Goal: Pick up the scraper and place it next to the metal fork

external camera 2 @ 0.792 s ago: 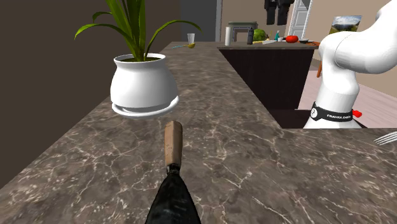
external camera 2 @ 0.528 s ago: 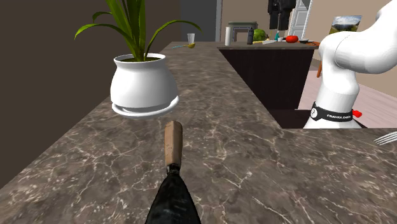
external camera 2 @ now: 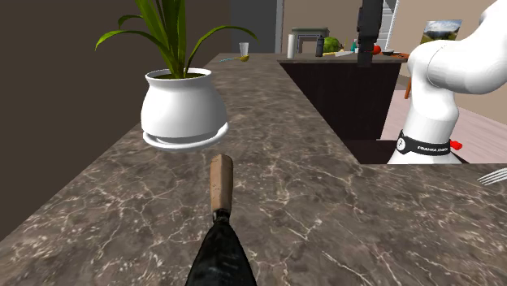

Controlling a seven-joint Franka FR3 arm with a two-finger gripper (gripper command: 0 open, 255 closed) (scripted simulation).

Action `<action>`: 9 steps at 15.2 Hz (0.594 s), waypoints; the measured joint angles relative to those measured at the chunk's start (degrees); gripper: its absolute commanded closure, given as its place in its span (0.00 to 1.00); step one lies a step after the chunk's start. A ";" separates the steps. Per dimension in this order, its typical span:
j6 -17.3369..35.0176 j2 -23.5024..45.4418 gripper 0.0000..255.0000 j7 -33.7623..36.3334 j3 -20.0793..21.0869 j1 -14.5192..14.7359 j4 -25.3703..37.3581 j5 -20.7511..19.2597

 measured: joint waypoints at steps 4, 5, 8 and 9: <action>5.42 4.17 0.00 11.38 7.24 -1.51 1.00 3.76; 6.67 5.73 0.00 14.08 8.86 -2.30 1.90 4.17; 11.57 10.41 0.00 22.74 14.70 -4.45 3.47 5.48; 13.02 12.29 0.00 25.67 16.61 -5.47 4.50 5.44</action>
